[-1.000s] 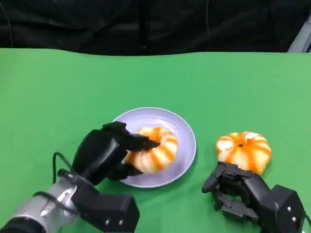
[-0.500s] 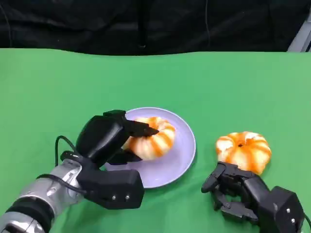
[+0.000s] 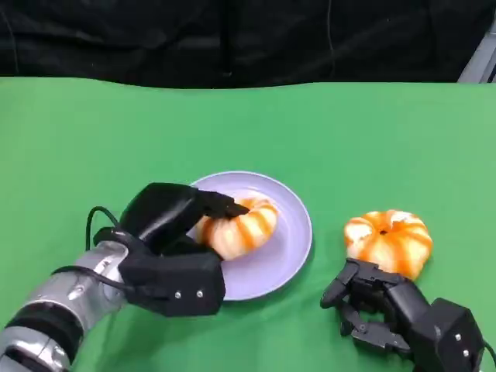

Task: Grasp the bread from the table and place it into the plate.

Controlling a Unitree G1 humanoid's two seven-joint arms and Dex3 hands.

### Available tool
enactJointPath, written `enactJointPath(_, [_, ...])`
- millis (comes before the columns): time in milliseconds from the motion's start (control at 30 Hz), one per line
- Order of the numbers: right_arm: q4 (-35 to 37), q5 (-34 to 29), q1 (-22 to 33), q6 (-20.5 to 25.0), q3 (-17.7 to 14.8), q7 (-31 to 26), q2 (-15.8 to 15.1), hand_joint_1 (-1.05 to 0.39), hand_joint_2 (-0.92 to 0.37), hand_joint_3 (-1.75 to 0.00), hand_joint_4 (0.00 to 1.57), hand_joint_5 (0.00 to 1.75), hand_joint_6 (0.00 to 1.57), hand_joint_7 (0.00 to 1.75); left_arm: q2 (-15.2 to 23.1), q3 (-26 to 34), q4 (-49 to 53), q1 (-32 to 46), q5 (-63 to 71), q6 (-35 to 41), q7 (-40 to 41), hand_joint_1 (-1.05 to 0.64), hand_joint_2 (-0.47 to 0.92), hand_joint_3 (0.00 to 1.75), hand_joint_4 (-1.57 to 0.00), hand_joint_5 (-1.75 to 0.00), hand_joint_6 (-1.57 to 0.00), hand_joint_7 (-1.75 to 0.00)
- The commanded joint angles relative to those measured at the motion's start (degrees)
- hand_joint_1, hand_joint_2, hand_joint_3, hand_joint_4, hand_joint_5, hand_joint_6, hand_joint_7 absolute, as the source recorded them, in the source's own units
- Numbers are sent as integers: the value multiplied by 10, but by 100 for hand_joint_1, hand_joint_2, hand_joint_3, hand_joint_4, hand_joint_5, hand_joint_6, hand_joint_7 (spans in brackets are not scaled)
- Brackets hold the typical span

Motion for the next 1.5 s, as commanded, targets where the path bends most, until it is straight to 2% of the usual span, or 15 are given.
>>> enactJointPath(33, [4,9,11,16,-4,13,-3,-1,-85,-66,67,174,72,134,16,13,-15,3,-23,-5,-36,-71,92,20,-82,-2,-64,0])
enactJointPath(167, [5,7,8,18,-2,10,-2,-2,-83,-66,68,174,73,133,19,21,-17,4,-36,-11,-57,-93,92,38,-74,0,-52,0])
enactJointPath(267, [2,10,9,21,-1,12,-1,-1,-83,-67,68,175,73,132,20,24,-18,5,-41,-10,-67,-100,92,43,-71,0,-48,0])
enactJointPath(333, [1,9,10,23,-1,10,-2,-1,-83,-67,68,175,73,132,21,24,-19,4,-43,-9,-78,-101,92,44,-71,0,-47,0])
enactJointPath(467, [-7,6,13,32,2,6,-2,-1,-87,-61,68,175,74,129,27,27,-25,4,-50,-6,-118,-105,92,50,-56,0,-31,0])
enactJointPath(567, [-10,5,14,34,2,5,-2,-1,-87,-60,68,175,74,129,27,30,-28,5,-50,-5,-124,-105,92,51,-55,0,-29,0])
enactJointPath(700, [-14,7,16,37,3,7,-4,1,-90,-55,67,175,74,128,30,33,-32,9,-51,-9,-132,-105,92,52,-42,0,-21,0])
enactJointPath(967, [-10,7,15,30,2,8,-5,0,-91,-53,68,175,75,127,33,45,-53,22,-60,2,-137,-105,92,54,-31,0,-14,0])
enactJointPath(1133, [-8,7,15,28,2,9,-5,0,-92,-52,68,175,75,128,33,51,-61,29,-67,0,-134,-105,92,55,-30,0,-14,0])
enactJointPath(1267, [-4,0,16,20,4,4,-8,1,-91,-54,69,175,74,131,15,122,-52,74,-157,-85,-108,-104,92,56,-35,-2,-13,0])
enactJointPath(1500, [0,7,15,24,2,13,-9,1,-91,-55,69,175,73,132,-5,178,-51,99,-255,-125,-177,-100,92,54,-42,-4,-15,-1])
